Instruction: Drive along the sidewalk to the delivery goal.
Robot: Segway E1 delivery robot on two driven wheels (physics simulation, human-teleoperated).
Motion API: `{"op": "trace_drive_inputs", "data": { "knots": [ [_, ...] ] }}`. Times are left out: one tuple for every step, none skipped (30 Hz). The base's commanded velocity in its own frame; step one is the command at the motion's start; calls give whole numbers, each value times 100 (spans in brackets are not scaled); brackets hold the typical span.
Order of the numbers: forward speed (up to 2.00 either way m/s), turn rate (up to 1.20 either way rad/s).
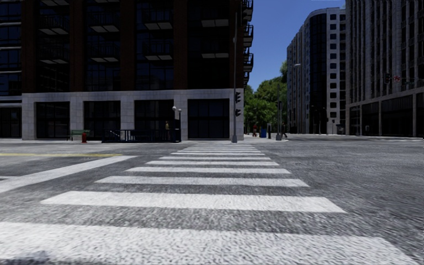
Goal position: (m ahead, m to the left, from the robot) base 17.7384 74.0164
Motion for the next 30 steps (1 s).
{"op": "trace_drive_inputs", "data": {
  "knots": [
    [200,0],
    [200,0],
    [200,0],
    [200,0],
    [200,0],
    [200,0],
    [200,0],
    [200,0],
    [200,0],
    [200,0],
    [200,0],
    [200,0],
    [200,0],
    [200,0],
    [200,0],
    [200,0],
    [200,0],
    [200,0],
    [200,0],
    [200,0],
    [200,0],
    [200,0],
    [200,0],
    [200,0],
    [200,0],
    [200,0],
    [200,0],
    [200,0],
    [200,0],
    [200,0]
  ]
}}
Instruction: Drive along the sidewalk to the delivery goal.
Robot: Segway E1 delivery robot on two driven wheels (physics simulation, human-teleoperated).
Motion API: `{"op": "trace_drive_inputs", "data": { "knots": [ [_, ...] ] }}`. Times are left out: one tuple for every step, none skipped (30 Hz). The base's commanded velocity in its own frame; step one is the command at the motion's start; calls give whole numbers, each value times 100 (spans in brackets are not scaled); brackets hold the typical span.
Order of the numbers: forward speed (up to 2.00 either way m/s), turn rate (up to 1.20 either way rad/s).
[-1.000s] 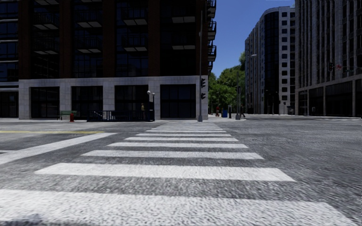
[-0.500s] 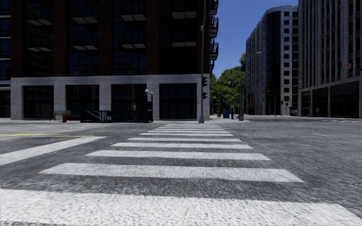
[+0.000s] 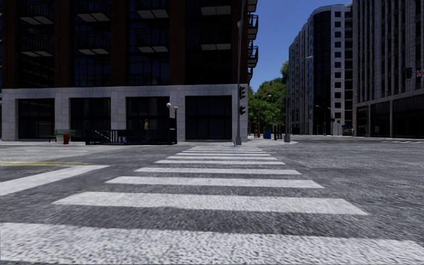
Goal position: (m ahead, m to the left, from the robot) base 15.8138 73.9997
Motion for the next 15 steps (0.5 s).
{"op": "trace_drive_inputs", "data": {
  "knots": [
    [200,0],
    [200,0],
    [200,0],
    [200,0],
    [200,0],
    [200,0],
    [200,0],
    [200,0],
    [200,0],
    [200,0],
    [200,0],
    [200,0],
    [200,0],
    [200,0],
    [200,0]
  ]
}}
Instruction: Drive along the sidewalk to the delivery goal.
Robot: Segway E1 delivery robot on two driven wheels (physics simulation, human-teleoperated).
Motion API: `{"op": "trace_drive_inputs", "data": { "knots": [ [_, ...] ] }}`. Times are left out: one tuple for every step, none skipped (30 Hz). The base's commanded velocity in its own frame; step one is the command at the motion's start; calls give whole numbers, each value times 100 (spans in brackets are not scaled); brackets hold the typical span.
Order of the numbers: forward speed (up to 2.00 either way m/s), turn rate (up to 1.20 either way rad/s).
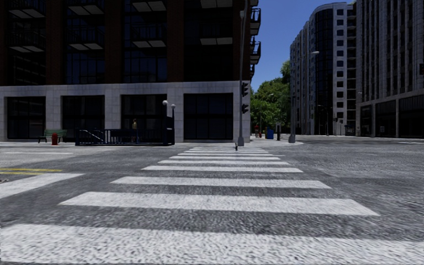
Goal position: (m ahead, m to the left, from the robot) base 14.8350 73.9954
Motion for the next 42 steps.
{"op": "trace_drive_inputs", "data": {
  "knots": [
    [200,0],
    [200,0],
    [200,0],
    [200,0],
    [200,0],
    [200,0],
    [200,0],
    [200,0],
    [200,0],
    [200,0],
    [200,0],
    [200,0],
    [200,0],
    [200,0],
    [200,0],
    [200,0],
    [200,0],
    [200,0],
    [200,0],
    [200,0],
    [200,0],
    [200,0],
    [200,0],
    [200,0],
    [200,0],
    [200,0],
    [200,0],
    [200,0],
    [200,0],
    [200,0],
    [200,0],
    [200,0],
    [200,0],
    [200,0],
    [200,0],
    [200,0],
    [200,0],
    [200,0],
    [200,0],
    [200,0],
    [200,0],
    [200,0]
  ]
}}
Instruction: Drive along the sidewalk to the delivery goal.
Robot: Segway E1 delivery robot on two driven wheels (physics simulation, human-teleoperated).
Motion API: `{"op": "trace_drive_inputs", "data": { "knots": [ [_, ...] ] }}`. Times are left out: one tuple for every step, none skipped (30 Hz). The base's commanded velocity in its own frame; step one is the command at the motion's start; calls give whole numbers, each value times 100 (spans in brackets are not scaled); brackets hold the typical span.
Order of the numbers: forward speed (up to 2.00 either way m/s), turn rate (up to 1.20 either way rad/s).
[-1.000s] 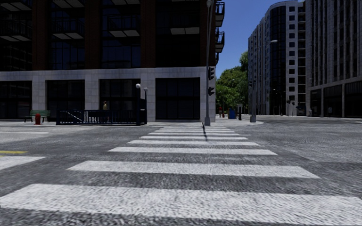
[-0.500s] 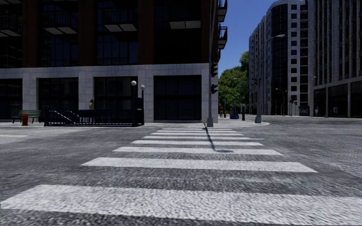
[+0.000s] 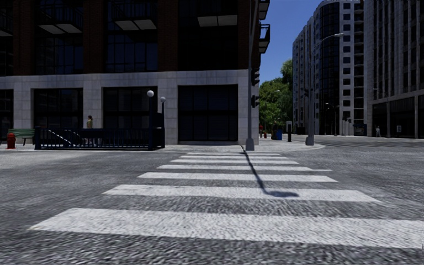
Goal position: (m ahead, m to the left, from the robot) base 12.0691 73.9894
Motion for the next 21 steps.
{"op": "trace_drive_inputs", "data": {
  "knots": [
    [200,0],
    [200,0],
    [200,0],
    [200,0],
    [200,0],
    [200,0],
    [200,0],
    [200,0],
    [200,0],
    [200,0],
    [200,0],
    [200,0],
    [200,0],
    [200,0],
    [200,0],
    [200,0],
    [200,0],
    [200,0],
    [200,0],
    [200,0],
    [200,0]
  ]
}}
